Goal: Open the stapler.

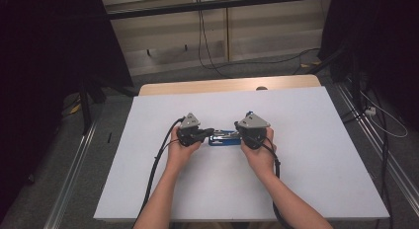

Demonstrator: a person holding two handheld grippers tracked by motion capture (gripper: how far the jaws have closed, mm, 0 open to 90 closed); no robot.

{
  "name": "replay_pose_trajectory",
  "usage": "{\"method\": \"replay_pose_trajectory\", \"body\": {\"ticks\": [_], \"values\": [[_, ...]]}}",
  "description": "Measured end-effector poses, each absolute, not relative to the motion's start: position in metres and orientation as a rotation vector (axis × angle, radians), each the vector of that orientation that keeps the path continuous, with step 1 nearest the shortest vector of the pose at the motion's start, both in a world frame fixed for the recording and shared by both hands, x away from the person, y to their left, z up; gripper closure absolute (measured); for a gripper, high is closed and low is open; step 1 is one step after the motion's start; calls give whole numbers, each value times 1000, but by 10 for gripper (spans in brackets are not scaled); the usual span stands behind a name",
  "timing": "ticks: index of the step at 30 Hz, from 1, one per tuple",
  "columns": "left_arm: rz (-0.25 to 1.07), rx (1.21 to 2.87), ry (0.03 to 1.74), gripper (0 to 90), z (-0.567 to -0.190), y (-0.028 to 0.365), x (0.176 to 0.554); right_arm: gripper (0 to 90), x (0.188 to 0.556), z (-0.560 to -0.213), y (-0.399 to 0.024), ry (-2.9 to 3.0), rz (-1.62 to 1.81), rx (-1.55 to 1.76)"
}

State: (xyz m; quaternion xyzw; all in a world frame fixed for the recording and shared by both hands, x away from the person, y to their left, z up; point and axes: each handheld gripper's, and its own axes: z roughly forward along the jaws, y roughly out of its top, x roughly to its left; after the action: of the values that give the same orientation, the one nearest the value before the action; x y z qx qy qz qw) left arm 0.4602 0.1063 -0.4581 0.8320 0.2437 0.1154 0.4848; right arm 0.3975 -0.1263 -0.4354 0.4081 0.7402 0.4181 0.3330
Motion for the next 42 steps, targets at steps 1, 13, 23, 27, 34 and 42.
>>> {"method": "replay_pose_trajectory", "body": {"ticks": [1,13,23,27,34,42], "values": [[275,2019,598,900,-459,106,460,900,398,-435,-127,1934,1094,1065],[268,2019,599,900,-459,107,461,900,398,-441,-132,1958,1110,1104],[264,2016,603,900,-459,107,461,900,398,-442,-132,1963,1109,1113],[257,2007,603,900,-460,108,461,900,400,-442,-144,1933,1071,1169],[232,1997,613,900,-460,108,463,900,396,-453,-182,1919,1108,1251],[223,1987,631,900,-461,108,462,900,395,-449,-191,1941,1090,1216]]}}
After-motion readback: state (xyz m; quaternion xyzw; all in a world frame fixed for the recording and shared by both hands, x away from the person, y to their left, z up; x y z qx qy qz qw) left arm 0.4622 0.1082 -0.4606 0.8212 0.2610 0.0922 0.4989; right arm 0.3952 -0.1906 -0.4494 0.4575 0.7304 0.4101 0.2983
